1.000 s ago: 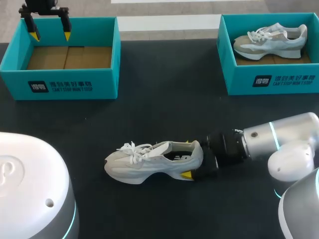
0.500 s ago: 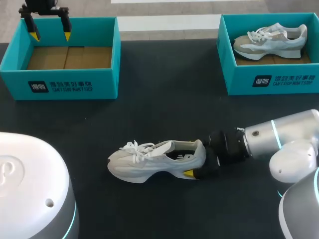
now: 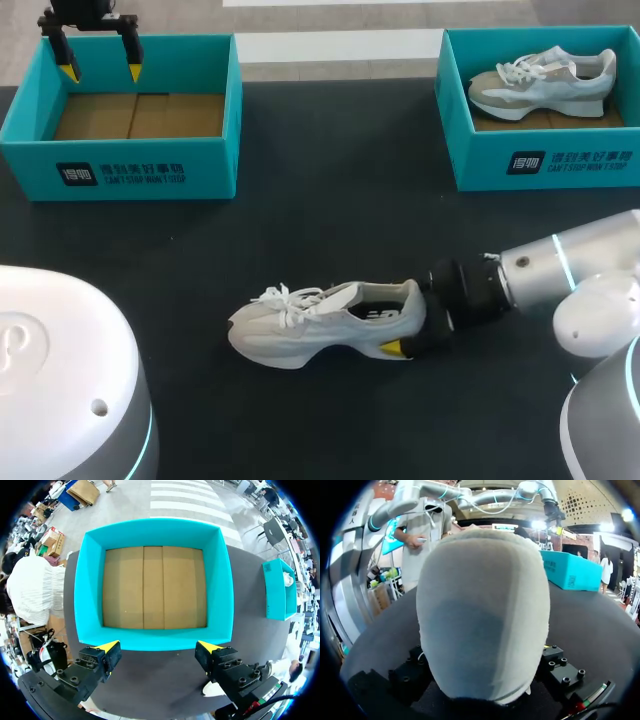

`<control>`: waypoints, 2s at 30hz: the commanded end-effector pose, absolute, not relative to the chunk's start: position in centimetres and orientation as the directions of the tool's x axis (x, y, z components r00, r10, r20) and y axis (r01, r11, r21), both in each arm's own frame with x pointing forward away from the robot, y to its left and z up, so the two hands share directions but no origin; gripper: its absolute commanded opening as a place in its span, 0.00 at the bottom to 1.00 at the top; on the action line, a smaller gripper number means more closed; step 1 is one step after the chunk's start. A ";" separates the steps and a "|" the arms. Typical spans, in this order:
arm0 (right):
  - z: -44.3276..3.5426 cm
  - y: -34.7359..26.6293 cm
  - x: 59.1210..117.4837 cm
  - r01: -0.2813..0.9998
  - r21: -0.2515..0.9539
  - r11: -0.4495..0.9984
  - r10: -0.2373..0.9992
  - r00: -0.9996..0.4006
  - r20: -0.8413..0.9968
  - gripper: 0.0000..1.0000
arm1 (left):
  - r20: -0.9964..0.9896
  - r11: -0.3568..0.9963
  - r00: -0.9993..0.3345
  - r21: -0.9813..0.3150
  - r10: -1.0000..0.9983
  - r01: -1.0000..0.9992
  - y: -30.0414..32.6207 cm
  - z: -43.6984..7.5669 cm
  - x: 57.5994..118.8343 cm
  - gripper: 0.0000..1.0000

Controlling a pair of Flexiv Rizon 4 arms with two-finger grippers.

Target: Take the shoe out of the shoebox, open the shoe tongue, remove and reinsert the insole, then place the shoe into the shoebox

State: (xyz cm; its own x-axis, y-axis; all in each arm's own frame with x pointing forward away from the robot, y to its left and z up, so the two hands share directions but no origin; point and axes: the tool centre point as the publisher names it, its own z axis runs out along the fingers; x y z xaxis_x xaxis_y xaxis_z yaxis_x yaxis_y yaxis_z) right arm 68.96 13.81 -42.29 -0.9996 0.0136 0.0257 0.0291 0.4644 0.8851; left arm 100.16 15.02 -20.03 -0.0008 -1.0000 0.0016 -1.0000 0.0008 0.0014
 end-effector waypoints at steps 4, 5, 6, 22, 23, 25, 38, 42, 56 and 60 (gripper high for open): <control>-42.0 11.8 68.7 0.033 0.873 0.486 0.032 -0.999 0.020 0.00 | 0.001 0.000 0.000 0.001 -1.000 -1.000 15.0 -20.0 100.1 1.00; -42.0 11.6 68.7 0.033 0.873 0.487 0.031 -0.999 0.020 0.00 | 0.001 0.000 0.000 0.001 -1.000 -1.000 15.0 -20.0 100.1 1.00; -42.0 11.5 68.7 0.033 0.872 0.489 0.033 -0.999 0.020 0.00 | 0.001 0.000 0.000 0.001 -1.000 -1.000 15.0 -20.0 100.1 1.00; -43.6 11.3 68.2 0.042 0.859 0.510 -0.008 -0.999 0.053 0.00 | 0.001 0.000 0.000 0.001 -1.000 -1.000 15.0 -20.0 100.1 1.00; -43.6 11.3 68.2 0.042 0.859 0.510 -0.008 -0.999 0.053 0.00 | 0.001 0.000 0.000 0.001 -1.000 -1.000 15.0 -20.0 100.1 1.00; -43.6 11.3 68.2 0.042 0.859 0.510 -0.008 -0.999 0.053 0.00 | 0.001 0.000 0.000 0.001 -1.000 -1.000 15.0 -20.0 100.1 1.00; -43.6 11.3 68.2 0.042 0.859 0.510 -0.008 -0.999 0.053 0.00 | 0.001 0.000 0.000 0.001 -1.000 -1.000 15.0 -20.0 100.1 1.00; -43.6 11.3 68.2 0.042 0.859 0.510 -0.008 -0.999 0.053 0.00 | 0.001 0.000 0.000 0.001 -1.000 -1.000 15.0 -20.0 100.1 1.00; -43.6 11.3 68.2 0.042 0.859 0.510 -0.008 -0.999 0.053 0.00 | -0.069 -0.191 0.192 -0.022 -0.979 -0.981 11.9 -19.8 95.2 1.00; -43.6 11.3 68.2 0.042 0.859 0.510 -0.008 -0.999 0.053 0.00 | -0.064 -0.267 0.269 -0.031 -0.961 -0.963 10.4 -19.9 92.7 1.00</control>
State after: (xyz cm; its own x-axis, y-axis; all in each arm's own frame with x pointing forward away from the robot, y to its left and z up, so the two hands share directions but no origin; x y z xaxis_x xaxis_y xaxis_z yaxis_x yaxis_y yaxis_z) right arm 68.49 11.48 -42.66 -0.9987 -0.0071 0.0505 0.0400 0.5057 0.8618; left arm 95.70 11.10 -20.04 0.2430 -0.9677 -0.0675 -0.9689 -0.2454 0.0311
